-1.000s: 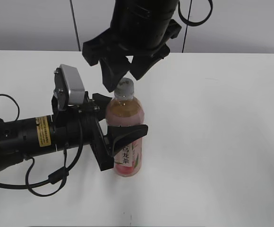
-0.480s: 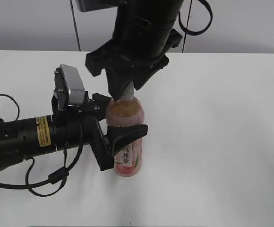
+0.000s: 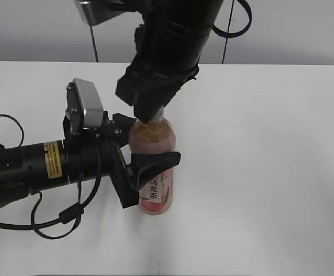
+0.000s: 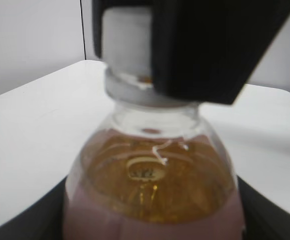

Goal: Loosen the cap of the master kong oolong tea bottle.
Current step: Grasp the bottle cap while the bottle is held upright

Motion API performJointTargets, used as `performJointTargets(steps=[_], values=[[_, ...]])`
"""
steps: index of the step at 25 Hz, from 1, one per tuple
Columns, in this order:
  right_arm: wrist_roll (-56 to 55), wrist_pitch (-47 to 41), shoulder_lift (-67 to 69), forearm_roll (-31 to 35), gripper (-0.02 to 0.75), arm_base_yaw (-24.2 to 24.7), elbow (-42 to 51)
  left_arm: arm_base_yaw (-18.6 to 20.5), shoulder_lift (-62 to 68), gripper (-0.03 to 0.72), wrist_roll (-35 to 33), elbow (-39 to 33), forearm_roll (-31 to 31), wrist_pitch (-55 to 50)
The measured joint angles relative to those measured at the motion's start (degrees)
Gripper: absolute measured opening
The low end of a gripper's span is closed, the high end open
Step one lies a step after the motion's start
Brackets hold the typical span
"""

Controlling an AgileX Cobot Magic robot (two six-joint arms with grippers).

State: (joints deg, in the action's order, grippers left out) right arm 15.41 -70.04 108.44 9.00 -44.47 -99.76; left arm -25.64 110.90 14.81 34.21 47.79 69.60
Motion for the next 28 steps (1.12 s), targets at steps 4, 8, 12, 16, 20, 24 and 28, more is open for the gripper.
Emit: performJointTargets(steps=[4, 8, 12, 16, 20, 24, 28], values=[[11.68, 0.00, 0.00, 0.00, 0.281, 0.00, 0.00, 0.00, 0.00, 0.445, 0.00, 0.00, 0.07, 0.06], [25.24, 0.00, 0.00, 0.07, 0.281, 0.00, 0.00, 0.00, 0.00, 0.445, -0.02, 0.00, 0.20, 0.06], [39.33, 0.00, 0.00, 1.01, 0.281, 0.11, 0.00, 0.00, 0.00, 0.445, -0.19, 0.00, 0.38, 0.10], [54.67, -0.22, 0.00, 2.81, 0.281, 0.36, 0.00, 0.00, 0.00, 0.445, -0.30, -0.09, 0.77, 0.25], [66.94, -0.58, -0.06, 3.75, 0.281, 0.36, 0.00, 0.00, 0.00, 0.445, -0.30, -0.16, 1.05, 0.32], [78.14, -0.77, -0.06, 4.07, 0.281, 0.36, 0.00, 0.00, 0.00, 0.445, -0.30, -0.16, 1.23, 0.32], [90.25, -0.94, -0.16, 3.97, 0.281, 0.36, 0.00, 0.00, 0.00, 0.445, -0.30, -0.16, 1.52, 0.32]])
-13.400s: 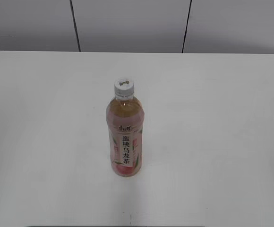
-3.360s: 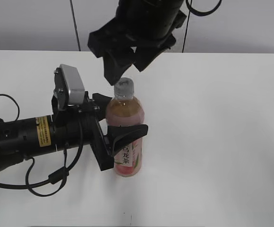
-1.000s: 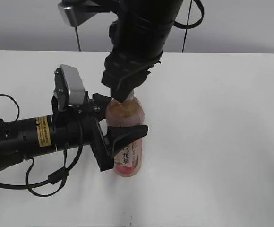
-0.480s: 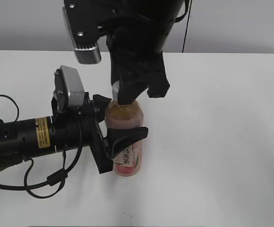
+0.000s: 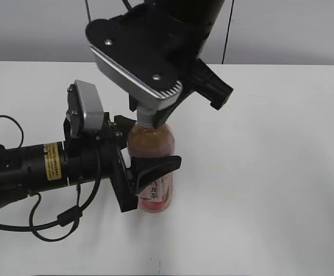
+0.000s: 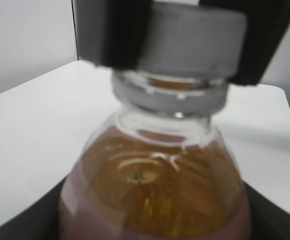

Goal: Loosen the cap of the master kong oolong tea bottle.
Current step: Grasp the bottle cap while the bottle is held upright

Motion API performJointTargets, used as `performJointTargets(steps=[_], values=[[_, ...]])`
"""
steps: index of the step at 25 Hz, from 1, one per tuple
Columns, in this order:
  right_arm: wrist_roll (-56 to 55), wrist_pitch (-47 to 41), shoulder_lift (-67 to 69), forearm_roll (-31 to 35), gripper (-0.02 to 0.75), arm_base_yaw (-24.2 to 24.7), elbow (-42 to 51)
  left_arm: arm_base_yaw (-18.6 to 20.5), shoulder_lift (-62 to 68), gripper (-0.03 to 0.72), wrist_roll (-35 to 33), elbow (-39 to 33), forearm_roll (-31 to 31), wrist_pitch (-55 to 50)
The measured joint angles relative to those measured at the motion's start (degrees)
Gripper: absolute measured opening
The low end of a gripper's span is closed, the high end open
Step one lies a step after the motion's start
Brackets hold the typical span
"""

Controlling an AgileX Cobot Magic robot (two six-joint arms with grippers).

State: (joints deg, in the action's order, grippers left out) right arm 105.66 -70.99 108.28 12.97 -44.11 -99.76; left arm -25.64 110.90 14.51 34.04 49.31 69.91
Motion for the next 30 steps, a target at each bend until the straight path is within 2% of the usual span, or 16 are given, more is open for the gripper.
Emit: performJointTargets(steps=[8, 14, 19, 23, 30], values=[[23.67, 0.17, -0.15, -2.64, 0.281, -0.24, 0.00, 0.00, 0.00, 0.445, 0.05, 0.16, 0.12, -0.20], [33.29, 0.79, -0.19, -3.55, 0.281, -0.42, -0.05, 0.00, 0.00, 0.445, 0.28, 0.27, -0.16, -0.39], [32.46, 0.84, -0.19, -3.92, 0.281, -0.42, -0.05, 0.00, 0.00, 0.445, 0.28, 0.33, -0.23, -0.46], [25.89, 0.84, -0.19, -4.15, 0.283, -0.42, -0.05, 0.00, 0.00, 0.445, 0.34, 0.33, -0.23, -0.46], [11.35, 0.90, 0.06, -4.78, 0.384, -0.42, -0.05, 0.00, 0.00, 0.445, 0.44, 0.33, -0.18, -0.41]])
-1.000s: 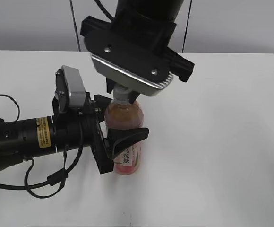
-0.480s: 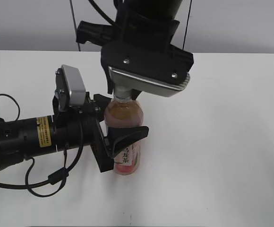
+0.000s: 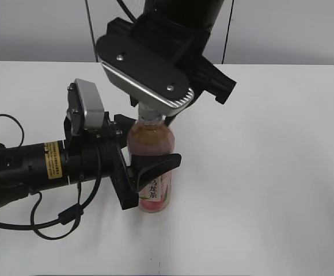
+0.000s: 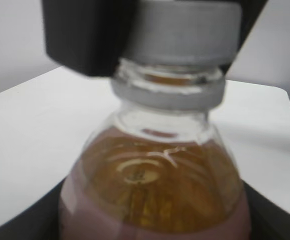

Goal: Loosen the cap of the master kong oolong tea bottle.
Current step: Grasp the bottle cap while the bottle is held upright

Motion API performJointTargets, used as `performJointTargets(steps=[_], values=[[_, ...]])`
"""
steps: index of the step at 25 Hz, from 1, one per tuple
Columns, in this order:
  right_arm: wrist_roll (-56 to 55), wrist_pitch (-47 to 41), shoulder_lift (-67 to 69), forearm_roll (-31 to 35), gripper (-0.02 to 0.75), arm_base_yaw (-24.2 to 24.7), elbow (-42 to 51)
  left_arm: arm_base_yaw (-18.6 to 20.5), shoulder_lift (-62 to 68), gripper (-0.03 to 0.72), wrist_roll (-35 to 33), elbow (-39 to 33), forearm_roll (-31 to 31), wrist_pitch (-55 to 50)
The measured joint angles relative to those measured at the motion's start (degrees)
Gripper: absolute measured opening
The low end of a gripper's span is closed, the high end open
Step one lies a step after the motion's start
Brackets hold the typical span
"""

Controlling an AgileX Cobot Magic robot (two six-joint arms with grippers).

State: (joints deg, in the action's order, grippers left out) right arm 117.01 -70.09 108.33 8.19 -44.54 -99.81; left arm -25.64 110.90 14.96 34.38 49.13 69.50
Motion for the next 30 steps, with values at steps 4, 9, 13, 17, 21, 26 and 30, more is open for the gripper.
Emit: performJointTargets(steps=[4, 9, 13, 17, 21, 26, 30], values=[[-6.96, 0.00, 0.00, -0.20, 0.489, 0.00, 0.00, 0.00, 0.00, 0.445, 0.00, 0.00, 0.00, 0.00], [-19.18, 0.00, 0.10, 1.96, 0.574, 0.00, -0.30, 0.00, 0.00, 0.445, -0.06, 0.00, 0.00, 0.00], [-38.38, 0.00, 0.09, 2.86, 0.582, 0.00, -3.07, 0.00, 0.00, 0.445, -0.06, 0.00, 0.05, 0.00], [-52.68, 0.00, 0.09, 2.97, 0.583, 0.00, -6.20, 0.00, 0.00, 0.445, -0.06, 0.00, 0.05, 0.00], [-65.90, 0.00, -0.15, 3.03, 0.583, 0.00, -6.64, 0.00, 0.00, 0.445, -0.06, 0.00, 0.05, 0.00], [-84.78, 0.00, -0.53, 3.14, 0.584, 0.00, -6.82, 0.00, 0.00, 0.445, -0.11, 0.00, 0.05, 0.00], [-96.61, 0.00, -0.53, 3.16, 0.584, 0.00, -6.82, 0.00, 0.00, 0.445, -0.11, 0.00, 0.05, 0.00]])
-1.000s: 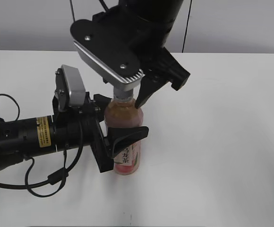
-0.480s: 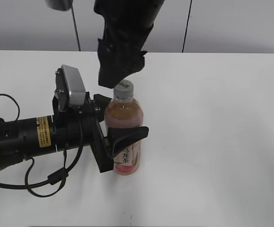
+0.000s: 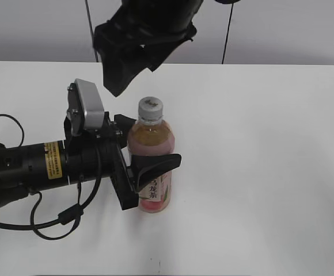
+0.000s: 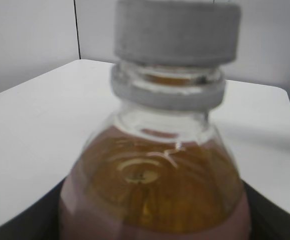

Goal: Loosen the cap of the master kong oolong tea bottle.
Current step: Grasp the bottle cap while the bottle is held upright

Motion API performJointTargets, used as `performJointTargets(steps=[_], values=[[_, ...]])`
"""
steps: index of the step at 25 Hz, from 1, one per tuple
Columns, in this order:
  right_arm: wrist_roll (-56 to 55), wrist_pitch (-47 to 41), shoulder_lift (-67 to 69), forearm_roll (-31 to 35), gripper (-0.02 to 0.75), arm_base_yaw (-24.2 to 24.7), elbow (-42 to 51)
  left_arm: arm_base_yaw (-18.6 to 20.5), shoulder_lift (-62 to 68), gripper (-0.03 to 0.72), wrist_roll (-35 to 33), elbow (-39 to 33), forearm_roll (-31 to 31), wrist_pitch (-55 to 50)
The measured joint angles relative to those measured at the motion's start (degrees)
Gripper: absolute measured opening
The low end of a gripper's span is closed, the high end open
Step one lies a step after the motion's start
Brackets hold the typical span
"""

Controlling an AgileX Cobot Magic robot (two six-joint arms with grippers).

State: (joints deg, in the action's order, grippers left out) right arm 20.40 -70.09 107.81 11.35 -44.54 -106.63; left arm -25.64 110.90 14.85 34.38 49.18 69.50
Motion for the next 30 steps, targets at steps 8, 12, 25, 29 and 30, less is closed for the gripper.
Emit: performJointTargets(steps=[8, 12, 25, 29, 30], values=[[-12.22, 0.00, -2.89, -0.38, 0.585, 0.00, 3.50, 0.00, 0.00, 0.445, 0.00, 0.00, 0.00, 0.00], [-15.61, 0.00, -3.67, -0.43, 0.585, 0.00, 5.26, 0.00, 0.00, 0.445, 0.00, 0.00, 0.00, 0.00], [-17.76, 0.00, -3.43, -0.54, 0.575, 0.00, 8.27, 0.00, 0.00, 0.445, 0.00, 0.00, 0.05, 0.00], [-17.76, 0.00, -3.09, -0.54, 0.542, 0.00, 8.27, 0.00, 0.00, 0.445, 0.00, 0.00, 0.05, 0.00], [-17.76, 0.00, -2.76, -0.48, 0.537, 0.00, 8.27, 0.00, 0.00, 0.445, 0.00, 0.00, 0.05, 0.00]])
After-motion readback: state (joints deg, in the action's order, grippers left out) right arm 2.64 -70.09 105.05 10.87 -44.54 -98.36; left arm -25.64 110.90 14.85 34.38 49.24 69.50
